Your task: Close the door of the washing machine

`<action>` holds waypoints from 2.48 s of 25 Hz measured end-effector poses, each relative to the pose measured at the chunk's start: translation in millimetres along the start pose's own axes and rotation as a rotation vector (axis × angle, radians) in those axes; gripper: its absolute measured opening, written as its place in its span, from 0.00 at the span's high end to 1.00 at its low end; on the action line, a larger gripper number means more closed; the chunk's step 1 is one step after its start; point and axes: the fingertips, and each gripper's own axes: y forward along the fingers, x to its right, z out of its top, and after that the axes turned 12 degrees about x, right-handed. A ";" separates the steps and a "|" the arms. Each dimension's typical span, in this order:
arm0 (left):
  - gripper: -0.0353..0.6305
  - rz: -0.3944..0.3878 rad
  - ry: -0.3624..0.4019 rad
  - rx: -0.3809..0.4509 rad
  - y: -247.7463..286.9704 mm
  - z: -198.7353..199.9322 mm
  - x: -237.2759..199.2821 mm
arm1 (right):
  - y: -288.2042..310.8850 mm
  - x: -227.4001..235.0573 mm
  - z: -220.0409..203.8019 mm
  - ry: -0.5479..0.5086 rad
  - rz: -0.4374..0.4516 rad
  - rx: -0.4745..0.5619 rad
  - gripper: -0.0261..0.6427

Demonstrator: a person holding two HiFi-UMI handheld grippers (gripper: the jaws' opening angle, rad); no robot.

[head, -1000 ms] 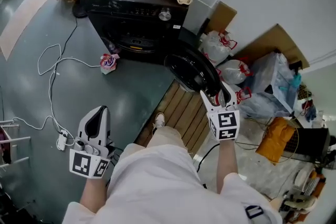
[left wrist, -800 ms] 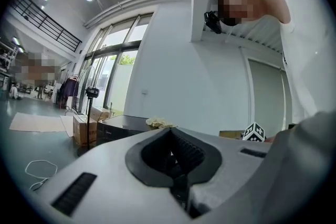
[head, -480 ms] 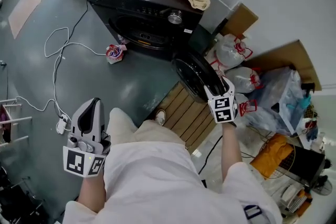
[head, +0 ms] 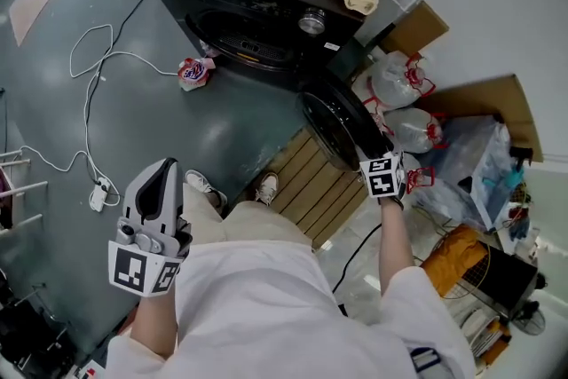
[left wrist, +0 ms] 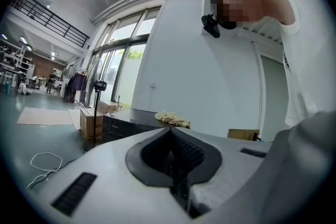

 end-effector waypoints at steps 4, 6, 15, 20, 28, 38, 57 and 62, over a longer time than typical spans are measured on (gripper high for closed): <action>0.94 0.027 -0.015 -0.010 -7.9 -9.2 -15.2 | 1.2 3.3 3.7 0.007 -0.054 0.019 0.57; 0.94 0.034 -0.025 -0.011 -10.6 -12.4 -17.4 | -0.1 -1.2 3.4 0.013 -0.048 0.020 0.58; 0.94 0.034 -0.044 -0.010 -18.7 -16.1 -25.6 | -10.3 -35.5 7.6 0.071 -0.025 0.023 0.61; 0.94 0.029 -0.044 -0.018 -22.8 -19.3 -29.4 | -13.0 -62.7 13.5 0.140 0.004 0.047 0.63; 0.94 0.024 -0.051 -0.043 -39.0 -29.3 -30.4 | -18.7 -111.2 30.2 0.224 0.061 0.102 0.64; 0.94 0.026 -0.078 -0.036 -45.3 -34.0 -32.4 | -19.8 -176.7 59.5 0.276 0.173 0.105 0.62; 0.94 0.148 -0.144 0.025 -60.8 -28.4 -109.6 | 28.0 -287.2 159.0 0.435 0.371 0.082 0.61; 0.94 0.202 -0.168 0.044 -76.5 -25.0 -154.0 | 47.0 -307.6 188.5 0.446 0.373 0.065 0.62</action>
